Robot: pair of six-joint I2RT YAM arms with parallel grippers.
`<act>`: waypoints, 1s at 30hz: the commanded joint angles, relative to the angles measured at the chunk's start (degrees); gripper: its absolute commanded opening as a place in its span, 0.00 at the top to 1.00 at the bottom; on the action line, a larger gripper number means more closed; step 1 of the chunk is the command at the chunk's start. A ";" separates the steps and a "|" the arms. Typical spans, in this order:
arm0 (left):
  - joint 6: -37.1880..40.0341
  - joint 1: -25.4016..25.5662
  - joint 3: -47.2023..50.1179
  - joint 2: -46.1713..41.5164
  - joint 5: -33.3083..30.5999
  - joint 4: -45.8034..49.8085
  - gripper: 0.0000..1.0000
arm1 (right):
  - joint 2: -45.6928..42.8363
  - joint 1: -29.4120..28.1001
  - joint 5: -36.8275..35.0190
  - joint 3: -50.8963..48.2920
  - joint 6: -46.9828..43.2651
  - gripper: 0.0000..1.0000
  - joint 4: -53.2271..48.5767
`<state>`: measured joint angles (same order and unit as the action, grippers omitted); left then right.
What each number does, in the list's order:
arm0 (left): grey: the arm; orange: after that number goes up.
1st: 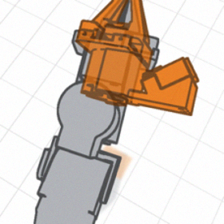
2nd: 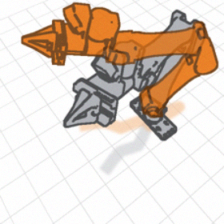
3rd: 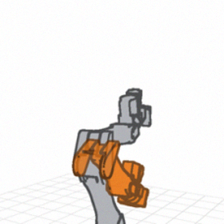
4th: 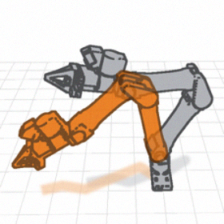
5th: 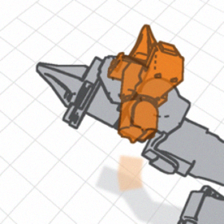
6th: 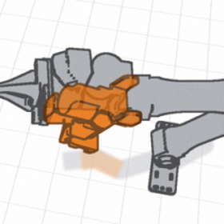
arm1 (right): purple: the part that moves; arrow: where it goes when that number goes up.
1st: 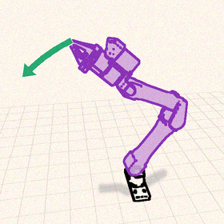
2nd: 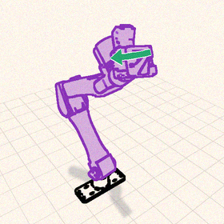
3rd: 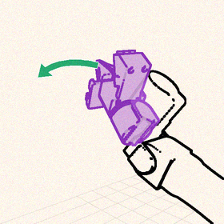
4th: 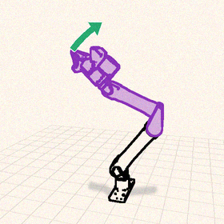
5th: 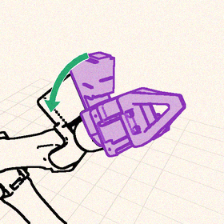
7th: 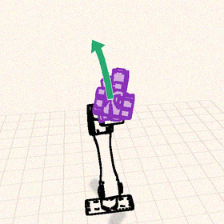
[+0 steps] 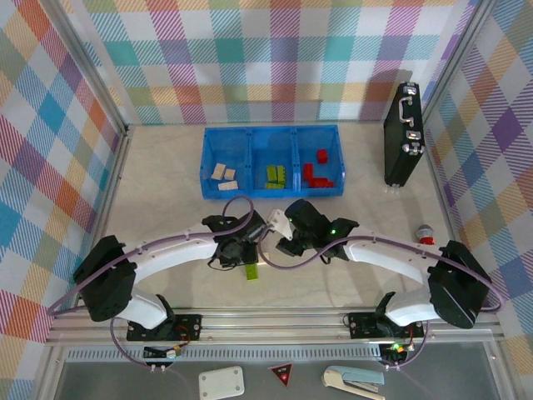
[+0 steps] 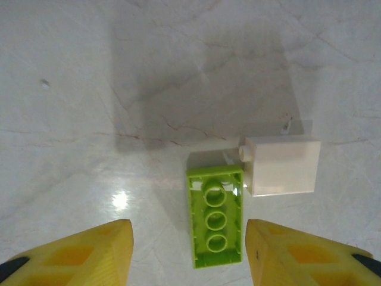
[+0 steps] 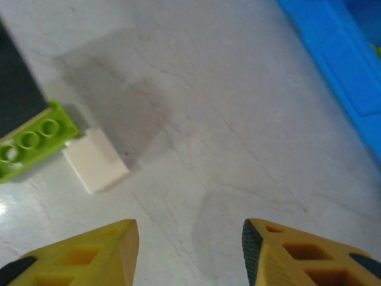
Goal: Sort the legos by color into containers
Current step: Pick up the lego from the middle-left of the table.
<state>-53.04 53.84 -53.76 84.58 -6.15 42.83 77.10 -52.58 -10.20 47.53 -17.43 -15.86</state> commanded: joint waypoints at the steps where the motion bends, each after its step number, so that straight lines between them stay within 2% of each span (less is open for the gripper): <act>1: -3.54 2.35 0.30 2.37 -0.71 -1.02 0.47 | -3.13 0.37 -6.94 -1.72 0.76 0.49 3.56; 9: -5.62 4.91 0.93 6.88 1.21 -3.42 0.47 | -7.72 1.78 -6.32 -3.85 1.62 0.48 5.33; 22: -5.87 5.57 1.44 11.12 2.37 -4.60 0.55 | -8.72 1.78 -4.62 -4.12 1.70 0.48 5.79; 30: -5.51 5.57 0.55 10.38 0.89 -2.58 0.61 | -9.19 1.74 -4.44 -4.28 1.70 0.48 5.83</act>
<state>-58.11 58.54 -53.34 94.74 -5.19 38.85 69.04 -50.96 -15.79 43.79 -16.78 -11.55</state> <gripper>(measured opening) 0.390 0.518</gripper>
